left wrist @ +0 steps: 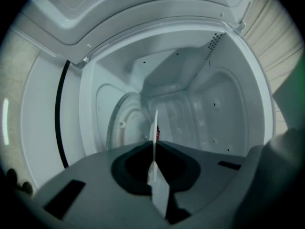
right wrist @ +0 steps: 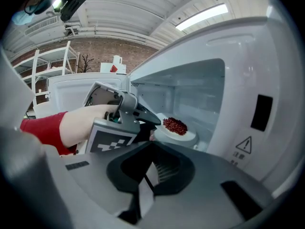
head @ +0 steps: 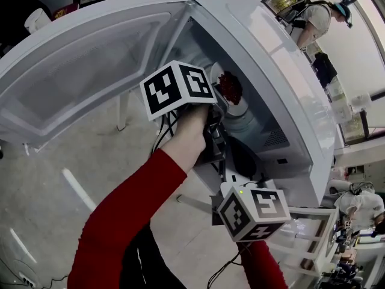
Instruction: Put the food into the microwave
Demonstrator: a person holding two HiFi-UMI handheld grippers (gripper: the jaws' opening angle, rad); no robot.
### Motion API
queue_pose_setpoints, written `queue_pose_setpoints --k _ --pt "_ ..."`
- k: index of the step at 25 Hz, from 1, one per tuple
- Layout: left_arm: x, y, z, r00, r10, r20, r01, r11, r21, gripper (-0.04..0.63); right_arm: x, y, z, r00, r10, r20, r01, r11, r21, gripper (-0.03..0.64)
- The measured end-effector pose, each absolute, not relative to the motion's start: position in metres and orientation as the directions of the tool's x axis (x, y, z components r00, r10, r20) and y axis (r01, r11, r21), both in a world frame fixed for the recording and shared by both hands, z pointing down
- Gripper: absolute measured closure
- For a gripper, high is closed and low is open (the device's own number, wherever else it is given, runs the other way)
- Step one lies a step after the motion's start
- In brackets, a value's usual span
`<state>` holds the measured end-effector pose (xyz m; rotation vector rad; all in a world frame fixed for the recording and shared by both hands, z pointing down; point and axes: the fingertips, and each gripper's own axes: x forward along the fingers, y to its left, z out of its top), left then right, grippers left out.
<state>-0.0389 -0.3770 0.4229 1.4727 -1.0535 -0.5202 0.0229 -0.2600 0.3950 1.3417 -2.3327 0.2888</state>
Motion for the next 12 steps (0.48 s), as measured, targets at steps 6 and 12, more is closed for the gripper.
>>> queue_pose_setpoints --k 6,12 --pt "-0.0326 -0.3815 0.4243 0.499 -0.803 0.325 -0.373 0.14 0.917 0.571 0.0279 -0.263 0.3895 -0.439 -0.77 0.463 -0.864 0.504 0.019 0.603" --pt "-0.0345 -0.3851 0.4286 0.492 -0.787 0.371 -0.425 0.155 0.892 0.571 0.0276 -0.2635 0.3914 -0.444 -0.767 0.463 -0.861 0.509 0.017 0.603"
